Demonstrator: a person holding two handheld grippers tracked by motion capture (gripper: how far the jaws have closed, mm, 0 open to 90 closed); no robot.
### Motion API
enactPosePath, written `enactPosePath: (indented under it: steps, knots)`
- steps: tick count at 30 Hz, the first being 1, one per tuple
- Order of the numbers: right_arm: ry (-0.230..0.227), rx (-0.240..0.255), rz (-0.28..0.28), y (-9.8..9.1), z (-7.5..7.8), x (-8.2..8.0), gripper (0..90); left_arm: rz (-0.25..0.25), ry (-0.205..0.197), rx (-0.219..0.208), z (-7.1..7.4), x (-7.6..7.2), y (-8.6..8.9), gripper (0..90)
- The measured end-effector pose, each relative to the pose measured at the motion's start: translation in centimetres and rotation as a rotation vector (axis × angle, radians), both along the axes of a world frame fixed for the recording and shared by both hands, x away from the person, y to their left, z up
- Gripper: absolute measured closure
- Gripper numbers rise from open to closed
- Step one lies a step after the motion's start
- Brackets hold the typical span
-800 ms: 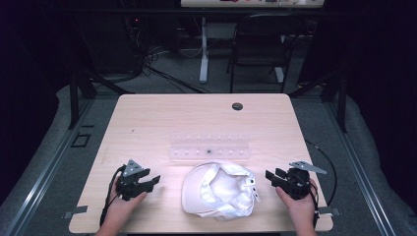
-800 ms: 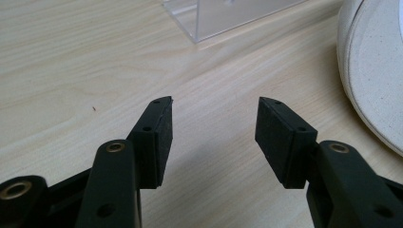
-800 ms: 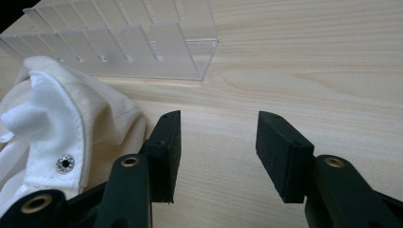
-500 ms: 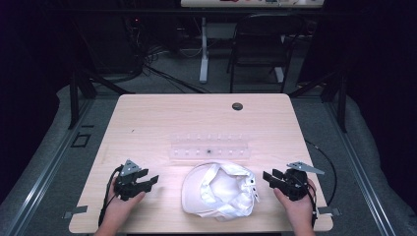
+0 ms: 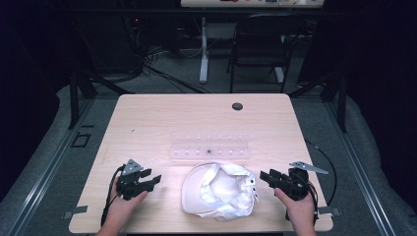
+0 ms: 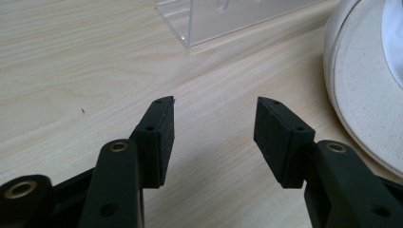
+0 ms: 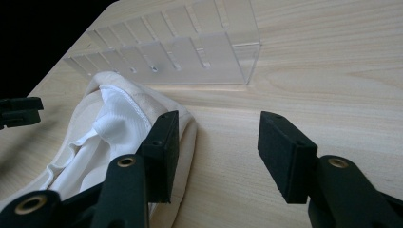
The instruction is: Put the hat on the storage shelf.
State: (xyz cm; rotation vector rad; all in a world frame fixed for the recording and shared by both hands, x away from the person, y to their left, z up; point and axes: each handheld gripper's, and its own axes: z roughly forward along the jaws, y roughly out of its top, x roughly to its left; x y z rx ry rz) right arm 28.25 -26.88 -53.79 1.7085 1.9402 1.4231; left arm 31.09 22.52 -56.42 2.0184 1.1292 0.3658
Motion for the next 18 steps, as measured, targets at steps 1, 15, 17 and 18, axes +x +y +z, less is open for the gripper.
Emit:
enactPosePath:
  steps: [1, 15, 17, 18]
  knots:
    - [0.001, -0.006, 0.003, -0.03, 0.09, -0.03, 50.3, 0.001, -0.004, 0.005, 0.05, -0.03, -0.03, 48.7]
    - [0.032, -0.062, 0.066, 0.6, 0.9, -0.07, 51.8, 0.016, -0.01, -0.005, 0.25, -0.2, 0.34, 48.4]
    - [0.053, -0.048, 0.07, 0.64, 0.93, -0.01, 52.1, 0.017, -0.01, -0.005, 0.22, -0.16, 0.36, 48.4]
    - [0.067, -0.044, 0.068, 0.67, 0.98, 0.02, 52.1, 0.018, -0.009, -0.005, 0.23, -0.16, 0.37, 48.4]
